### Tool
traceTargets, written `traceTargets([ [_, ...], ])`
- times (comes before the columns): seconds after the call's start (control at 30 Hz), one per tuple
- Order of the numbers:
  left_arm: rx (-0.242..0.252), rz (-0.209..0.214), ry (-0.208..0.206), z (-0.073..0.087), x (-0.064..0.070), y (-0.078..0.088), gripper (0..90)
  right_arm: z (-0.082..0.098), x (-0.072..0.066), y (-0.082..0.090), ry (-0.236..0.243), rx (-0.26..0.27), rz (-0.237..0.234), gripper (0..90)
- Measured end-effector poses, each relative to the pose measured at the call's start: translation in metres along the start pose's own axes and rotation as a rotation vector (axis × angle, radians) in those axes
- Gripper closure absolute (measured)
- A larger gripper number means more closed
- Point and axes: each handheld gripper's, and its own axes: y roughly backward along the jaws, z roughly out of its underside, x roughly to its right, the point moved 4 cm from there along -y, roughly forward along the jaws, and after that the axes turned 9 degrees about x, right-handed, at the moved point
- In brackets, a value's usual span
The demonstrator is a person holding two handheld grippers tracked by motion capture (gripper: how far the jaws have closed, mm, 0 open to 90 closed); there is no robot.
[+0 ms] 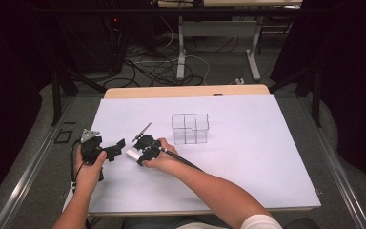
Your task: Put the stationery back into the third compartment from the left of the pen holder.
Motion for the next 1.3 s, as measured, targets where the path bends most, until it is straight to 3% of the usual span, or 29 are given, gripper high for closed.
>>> traceTargets([
  [0.23,0.003,0.001,0.001,0.0,0.0,0.0,0.2,-0.001,0.001,0.0,-0.025,-0.011,0.003,67.1],
  [0.73,0.001,-0.001,0.001,0.0,-0.001,0.0,0.2,0.0,0.002,0.005,-0.017,0.0,0.01,67.3],
  [1.1,0.001,0.002,-0.001,0.0,0.0,0.0,0.2,0.009,0.006,0.027,-0.001,0.031,-0.004,67.3],
  [1.3,-0.001,0.005,-0.01,0.0,0.002,0.0,0.2,0.021,0.013,0.046,0.021,0.048,0.012,67.3],
])
